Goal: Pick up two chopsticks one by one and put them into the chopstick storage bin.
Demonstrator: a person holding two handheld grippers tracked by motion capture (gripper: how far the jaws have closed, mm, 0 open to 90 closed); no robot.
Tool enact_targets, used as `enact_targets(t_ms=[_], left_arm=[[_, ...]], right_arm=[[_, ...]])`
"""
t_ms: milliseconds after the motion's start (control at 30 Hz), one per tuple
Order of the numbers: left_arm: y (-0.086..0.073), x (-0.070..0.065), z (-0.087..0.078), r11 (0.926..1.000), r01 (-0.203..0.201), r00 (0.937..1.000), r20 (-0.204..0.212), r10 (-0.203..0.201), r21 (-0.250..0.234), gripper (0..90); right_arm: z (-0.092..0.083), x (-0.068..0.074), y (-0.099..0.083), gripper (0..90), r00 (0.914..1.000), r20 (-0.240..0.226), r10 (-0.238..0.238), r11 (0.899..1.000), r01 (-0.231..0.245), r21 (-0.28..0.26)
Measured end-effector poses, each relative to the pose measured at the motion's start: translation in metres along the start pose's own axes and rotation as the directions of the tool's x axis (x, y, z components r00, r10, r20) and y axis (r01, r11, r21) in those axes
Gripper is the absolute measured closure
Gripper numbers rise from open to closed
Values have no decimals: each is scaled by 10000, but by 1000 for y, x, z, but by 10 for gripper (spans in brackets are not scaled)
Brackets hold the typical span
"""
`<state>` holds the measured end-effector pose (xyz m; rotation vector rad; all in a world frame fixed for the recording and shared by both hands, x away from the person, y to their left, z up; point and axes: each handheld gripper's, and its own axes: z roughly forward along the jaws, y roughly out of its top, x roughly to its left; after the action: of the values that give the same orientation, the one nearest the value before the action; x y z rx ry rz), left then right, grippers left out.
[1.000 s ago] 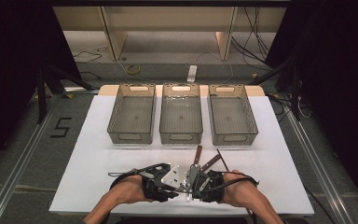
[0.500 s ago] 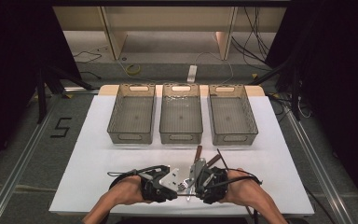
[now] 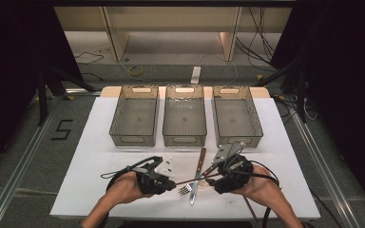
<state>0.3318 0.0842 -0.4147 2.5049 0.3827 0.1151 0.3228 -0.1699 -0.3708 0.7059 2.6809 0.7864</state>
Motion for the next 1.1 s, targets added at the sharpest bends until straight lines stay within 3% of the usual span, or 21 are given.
enact_targets(t_ms=[233,433,733,867,933,1100], left_arm=[[-6,14,-16,9946,928,9938,-573,-954,-459,856],[-9,24,-28,9830,1573,9797,-1105,-1673,-942,857],[-17,48,-50,9527,2508,9422,-1824,-2810,-1717,856],[-19,56,-59,9352,2756,9240,-2071,-3216,-2225,856],[-19,60,-63,9305,2807,9185,-2153,-3316,-2353,857],[-20,70,-69,9120,3082,8975,-2353,-3731,-2706,857]], right_arm=[[-11,-10,-20,253,9900,571,1288,9891,-1241,-797],[-10,-12,-47,249,9736,712,2168,9720,-2086,-1079],[1,-22,-83,235,9400,912,3287,9441,-3247,-564],[3,-25,-89,235,9289,1047,3553,9341,-3487,-760],[4,-26,-91,233,9219,1112,3710,9280,-3636,-817],[8,-26,-96,212,9191,1128,3776,9260,-3748,-459]])
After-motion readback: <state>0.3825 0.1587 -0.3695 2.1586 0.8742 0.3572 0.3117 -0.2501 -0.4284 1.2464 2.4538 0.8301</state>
